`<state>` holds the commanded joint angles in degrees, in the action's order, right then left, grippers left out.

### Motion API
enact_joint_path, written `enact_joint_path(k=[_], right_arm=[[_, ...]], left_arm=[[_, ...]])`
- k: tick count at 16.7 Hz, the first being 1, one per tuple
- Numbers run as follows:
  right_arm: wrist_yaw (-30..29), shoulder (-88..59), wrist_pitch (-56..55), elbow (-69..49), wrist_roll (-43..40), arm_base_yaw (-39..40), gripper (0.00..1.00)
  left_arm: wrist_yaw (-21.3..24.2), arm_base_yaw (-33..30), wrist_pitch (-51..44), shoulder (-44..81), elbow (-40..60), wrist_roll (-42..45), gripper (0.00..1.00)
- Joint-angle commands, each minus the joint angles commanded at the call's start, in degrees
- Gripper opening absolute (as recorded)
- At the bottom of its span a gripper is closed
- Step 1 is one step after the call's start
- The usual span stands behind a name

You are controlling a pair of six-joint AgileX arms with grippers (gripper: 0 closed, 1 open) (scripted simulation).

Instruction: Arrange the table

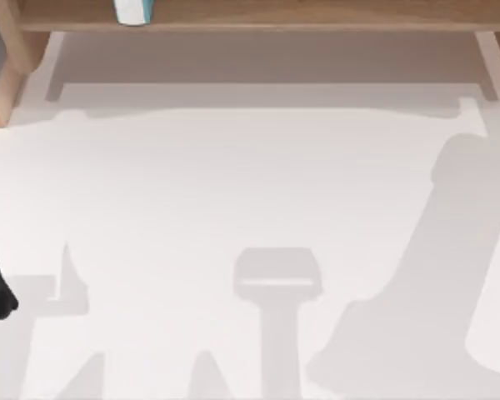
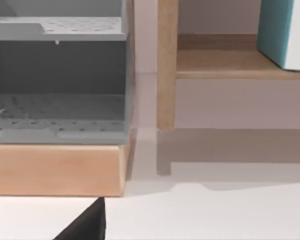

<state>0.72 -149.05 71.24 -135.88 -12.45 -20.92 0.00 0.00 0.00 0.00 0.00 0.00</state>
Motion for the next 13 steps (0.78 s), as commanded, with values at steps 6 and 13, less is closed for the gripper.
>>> enact_joint_path(k=[6, 13], right_arm=[[0.0, 0.0, 0.0, 0.0, 0.0, 0.0, 0.0], [0.09, 1.48, 0.56, -0.25, -0.63, -0.32, 0.0]], left_arm=[[0.0, 0.0, 0.0, 0.0, 0.0, 0.0, 1.0], [0.0, 0.0, 0.0, 0.0, 0.0, 0.0, 1.0]])
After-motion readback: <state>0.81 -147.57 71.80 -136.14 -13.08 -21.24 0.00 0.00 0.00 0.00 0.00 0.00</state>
